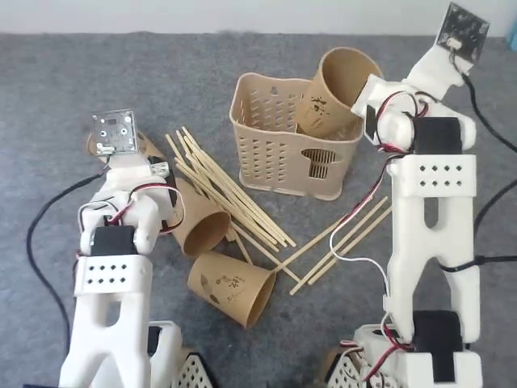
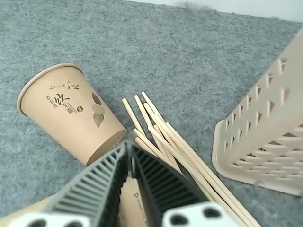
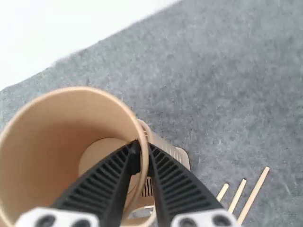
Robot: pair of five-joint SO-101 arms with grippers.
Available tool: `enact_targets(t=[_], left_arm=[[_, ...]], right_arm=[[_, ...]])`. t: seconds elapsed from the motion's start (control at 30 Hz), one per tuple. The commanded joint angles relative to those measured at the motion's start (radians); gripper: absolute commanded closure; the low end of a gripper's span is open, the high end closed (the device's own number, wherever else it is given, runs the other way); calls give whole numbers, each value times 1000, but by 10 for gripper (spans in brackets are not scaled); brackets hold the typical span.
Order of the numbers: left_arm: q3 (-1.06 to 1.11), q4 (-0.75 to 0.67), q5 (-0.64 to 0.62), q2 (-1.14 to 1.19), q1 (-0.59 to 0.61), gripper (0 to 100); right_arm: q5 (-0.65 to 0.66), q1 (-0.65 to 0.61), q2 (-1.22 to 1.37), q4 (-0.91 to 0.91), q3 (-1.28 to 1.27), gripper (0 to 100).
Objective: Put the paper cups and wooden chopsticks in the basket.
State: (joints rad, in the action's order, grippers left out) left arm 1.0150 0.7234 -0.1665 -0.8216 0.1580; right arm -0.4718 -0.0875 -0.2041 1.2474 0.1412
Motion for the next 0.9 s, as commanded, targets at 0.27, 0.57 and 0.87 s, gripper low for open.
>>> enact_targets(t=[0.27,0.57,0.87], left_arm=[[-8,-28,-6,-31,5,989],[-7,-28,-6,-31,5,989],[-7,-28,-6,-31,5,988]], right_arm=[[173,-5,-1,79,262,990],[258,2,120,54,253,990],[334,-5,159,67,255,952]])
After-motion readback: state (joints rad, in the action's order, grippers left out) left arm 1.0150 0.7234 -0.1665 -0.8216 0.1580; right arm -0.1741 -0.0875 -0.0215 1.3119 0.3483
